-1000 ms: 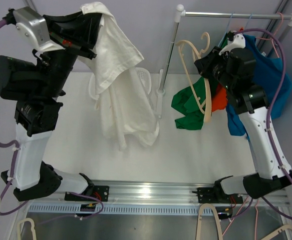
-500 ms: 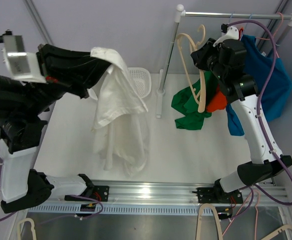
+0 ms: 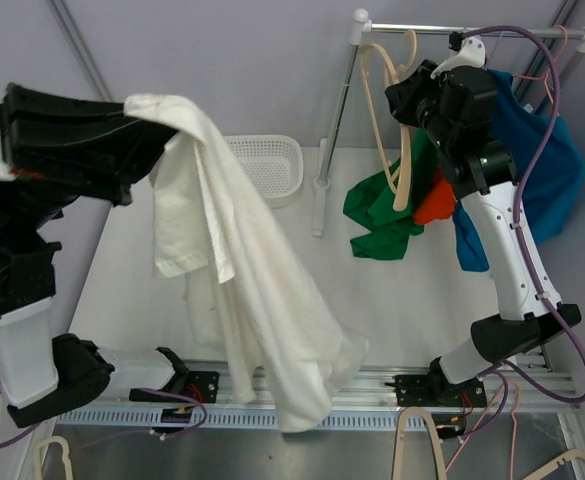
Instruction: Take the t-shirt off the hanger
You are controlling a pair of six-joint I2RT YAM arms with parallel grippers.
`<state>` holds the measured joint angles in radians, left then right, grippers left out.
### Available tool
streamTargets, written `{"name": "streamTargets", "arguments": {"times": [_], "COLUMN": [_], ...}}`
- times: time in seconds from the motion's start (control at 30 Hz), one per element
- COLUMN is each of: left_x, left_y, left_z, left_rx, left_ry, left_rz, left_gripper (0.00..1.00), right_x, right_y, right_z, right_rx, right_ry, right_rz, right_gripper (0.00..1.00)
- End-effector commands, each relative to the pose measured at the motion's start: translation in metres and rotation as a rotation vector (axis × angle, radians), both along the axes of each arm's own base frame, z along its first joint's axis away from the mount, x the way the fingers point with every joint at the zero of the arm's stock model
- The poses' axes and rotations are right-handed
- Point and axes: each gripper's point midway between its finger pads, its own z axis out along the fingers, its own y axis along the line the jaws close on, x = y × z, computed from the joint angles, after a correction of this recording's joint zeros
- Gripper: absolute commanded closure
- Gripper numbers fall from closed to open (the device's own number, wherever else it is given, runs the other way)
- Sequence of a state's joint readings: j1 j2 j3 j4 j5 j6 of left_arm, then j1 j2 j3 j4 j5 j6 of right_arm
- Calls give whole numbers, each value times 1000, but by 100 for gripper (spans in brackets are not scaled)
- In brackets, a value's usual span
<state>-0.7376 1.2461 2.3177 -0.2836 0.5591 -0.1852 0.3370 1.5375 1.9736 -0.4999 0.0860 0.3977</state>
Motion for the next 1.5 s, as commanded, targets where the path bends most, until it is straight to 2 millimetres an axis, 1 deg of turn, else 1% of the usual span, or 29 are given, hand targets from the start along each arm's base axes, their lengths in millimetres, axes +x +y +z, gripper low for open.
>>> {"name": "streamTargets", "arguments": {"times": [0.0,0.03,0.1,0.17,0.2,0.23,0.27,0.3,0.4,0.47,0.5,0.53,0.57,0.6,0.63,0.73,0.83,0.87,0.9,0.93,0.97,1.0,1.03,1.07,1.17,1.2,1.23,1.33,1.47], "left_x": [53,63,101,127,161,185,197,232,277,284,267,292,277,279,294,319,340,349,364,386,390,415,426,452,484,501,504,524,535], "left_y": [-36,-35,-53,-47,-57,-50,-46,-47,-22,-5,18,26,41,55,73,104,125,127,132,133,136,135,134,130,113,104,93,67,48], "left_z": [-9,-5,-16,-9,-20,-21,-14,-21,-3,13,40,33,49,53,49,41,30,25,14,-3,-7,-31,-43,-72,-116,-146,-156,-218,-266], "left_rx": [37,32,62,40,54,44,6,-18,-149,-227,-336,-333,-398,-452,-482,-518,-511,-508,-500,-485,-496,-471,-460,-428,-355,-310,-296,-221,-157], "left_ry": [59,43,78,52,86,84,44,61,-20,-111,-179,-181,-188,-196,-187,-159,-110,-87,-52,2,19,84,117,212,334,403,430,560,692], "left_rz": [10,27,46,100,113,162,185,242,424,537,601,647,619,620,658,695,707,708,727,744,746,759,760,753,697,675,655,648,698], "left_gripper": [99,99,99,99,99,99,99,99,99,99,99,99,99,99,99,99,99,99,99,99,99,99,99,99,99,99,99,99,99], "right_x": [16,25,37,52,58,65,76,81,100,108,115,117,122,127,130,137,140,144,146,154,155,158,160,164,166,167,168,172,171], "right_y": [-10,-10,-15,-15,-18,-19,-16,-16,-15,-17,-18,-18,-22,-23,-24,-29,-30,-33,-35,-36,-35,-37,-36,-35,-35,-35,-35,-33,-28], "right_z": [29,29,28,29,28,25,22,21,16,14,15,14,12,11,10,6,9,2,4,-7,-3,-8,-10,-14,-16,-16,-16,-23,-33], "right_rx": [15,17,21,19,16,14,12,10,5,10,13,20,22,25,28,18,9,6,12,12,33,37,42,45,49,54,59,78,82], "right_ry": [-102,-107,-104,-106,-104,-93,-92,-92,-103,-105,-111,-108,-106,-110,-111,-118,-147,-138,-149,-131,-135,-123,-116,-109,-110,-112,-113,-98,-64], "right_rz": [-56,-62,-73,-79,-85,-90,-90,-94,-96,-102,-100,-99,-105,-104,-99,-111,-118,-131,-139,-142,-131,-130,-122,-117,-114,-114,-111,-95,-61], "right_gripper": [100,100,100,100,100,100,100,100,100,100,100,100,100,100,100,100,100,100,100,100,100,100,100,100,100,100,100,100,100]}}
